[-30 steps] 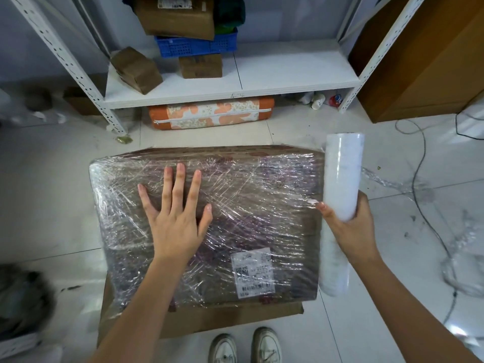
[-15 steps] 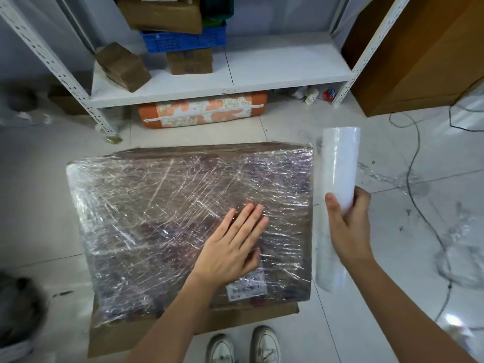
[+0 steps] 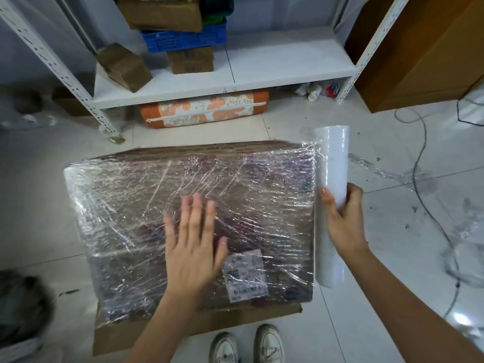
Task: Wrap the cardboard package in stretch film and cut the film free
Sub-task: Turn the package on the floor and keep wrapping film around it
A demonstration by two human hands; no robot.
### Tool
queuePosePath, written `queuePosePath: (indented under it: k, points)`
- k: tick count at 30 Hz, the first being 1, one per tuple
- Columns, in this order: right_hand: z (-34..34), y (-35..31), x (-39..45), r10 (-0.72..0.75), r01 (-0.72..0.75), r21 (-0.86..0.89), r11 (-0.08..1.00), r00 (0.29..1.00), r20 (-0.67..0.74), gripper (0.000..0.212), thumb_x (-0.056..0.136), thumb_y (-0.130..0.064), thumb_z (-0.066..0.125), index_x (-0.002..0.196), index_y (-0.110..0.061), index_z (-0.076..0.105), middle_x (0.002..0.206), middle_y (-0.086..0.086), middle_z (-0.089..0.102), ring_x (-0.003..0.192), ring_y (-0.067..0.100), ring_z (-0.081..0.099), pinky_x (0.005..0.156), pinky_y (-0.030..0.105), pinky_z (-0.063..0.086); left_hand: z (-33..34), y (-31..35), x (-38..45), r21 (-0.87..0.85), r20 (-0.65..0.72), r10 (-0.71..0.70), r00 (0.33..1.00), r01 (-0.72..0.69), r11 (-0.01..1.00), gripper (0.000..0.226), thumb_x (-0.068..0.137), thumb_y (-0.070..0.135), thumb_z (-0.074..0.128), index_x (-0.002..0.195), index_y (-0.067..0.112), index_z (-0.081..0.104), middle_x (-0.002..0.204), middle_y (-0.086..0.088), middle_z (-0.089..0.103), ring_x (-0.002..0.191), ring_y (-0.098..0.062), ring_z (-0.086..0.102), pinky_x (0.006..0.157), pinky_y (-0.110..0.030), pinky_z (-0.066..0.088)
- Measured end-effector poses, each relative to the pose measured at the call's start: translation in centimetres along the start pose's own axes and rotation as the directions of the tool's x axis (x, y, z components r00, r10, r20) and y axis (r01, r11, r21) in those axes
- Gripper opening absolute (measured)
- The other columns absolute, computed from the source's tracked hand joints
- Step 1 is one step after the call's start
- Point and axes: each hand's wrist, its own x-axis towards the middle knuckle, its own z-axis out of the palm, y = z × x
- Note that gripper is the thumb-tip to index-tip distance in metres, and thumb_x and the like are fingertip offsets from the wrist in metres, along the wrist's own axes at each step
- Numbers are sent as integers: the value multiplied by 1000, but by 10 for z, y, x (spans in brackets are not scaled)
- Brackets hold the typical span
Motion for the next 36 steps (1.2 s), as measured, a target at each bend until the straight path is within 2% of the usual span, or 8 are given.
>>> queuePosePath:
  k: [9, 14, 21, 23, 25, 28, 33, 36]
  points:
    - [9, -5, 3, 2, -2, 3, 1000, 1000, 13, 49, 92, -39, 52, 124, -4, 38, 90, -18, 50, 80, -3, 53, 69, 25, 43, 2, -8, 5, 9, 53, -95, 994, 94, 995, 71, 96, 44, 25, 153, 11, 0, 161, -9, -3, 148, -24, 0, 118, -52, -1]
    - [9, -2, 7, 14, -14, 4, 1000, 999, 52, 45, 94, -37, 49, 124, -5, 39, 87, -16, 51, 75, -3, 53, 60, 14, 40, 15, 23, -8, -47, 95, 414, 905, -411, 910, 67, 98, 40, 24, 152, 6, 5, 160, -11, -6, 148, -23, 3, 120, -45, -1]
    - [12, -4, 13, 14, -16, 19, 1000, 998, 64, 42, 95, -32, 50, 123, -4, 39, 87, -16, 51, 73, -5, 53, 57, 4, 41, 13, 32, -6, -64, 116, 374, 920, -369, 927, 65, 99, 39, 18, 151, 3, 4, 160, -13, 1, 148, -26, -1, 120, -45, -3]
    - [13, -6, 14, 19, -21, 18, 1000, 997, 76, 37, 95, -33, 49, 120, -8, 39, 86, -16, 51, 71, -7, 54, 57, 3, 40, 14, 50, -15, -90, 125, 545, 829, -537, 839, 63, 100, 38, 11, 151, 2, -1, 160, -13, 1, 148, -28, -3, 119, -45, -6]
    - [12, -6, 13, 16, -18, 22, 1000, 996, 87, 29, 95, -31, 49, 115, -12, 38, 87, -16, 50, 70, -15, 54, 58, 2, 40, 23, 68, -28, -117, 192, 734, 651, -727, 676, 64, 99, 41, 21, 151, 5, 14, 158, -7, 14, 147, -28, 1, 119, -46, -8]
    - [8, -5, 13, 7, -8, 12, 1000, 994, 112, 27, 96, -29, 49, 113, -13, 35, 90, -16, 50, 70, -21, 53, 60, 2, 40, 33, 78, -37, -43, 344, 813, 469, -858, 513, 68, 95, 53, 35, 146, 8, 31, 157, -7, 22, 147, -28, 10, 117, -52, -12]
    - [5, -2, 7, 9, -9, 5, 1000, 991, 132, 29, 95, -32, 49, 113, -13, 35, 88, -14, 50, 68, -19, 53, 59, 6, 43, 34, 81, -41, -54, 411, 808, 422, -874, 484, 67, 91, 57, 41, 143, 16, 42, 157, -8, 23, 146, -29, 13, 116, -55, -12]
    - [5, -1, 4, 4, -6, 17, 1000, 991, 130, 31, 94, -32, 50, 114, -12, 36, 89, -14, 50, 70, -19, 53, 61, 7, 45, 21, 89, -41, -70, 323, 824, 465, -857, 511, 59, 93, 53, 34, 137, 19, 51, 152, -7, 37, 143, -26, 26, 118, -52, -8]
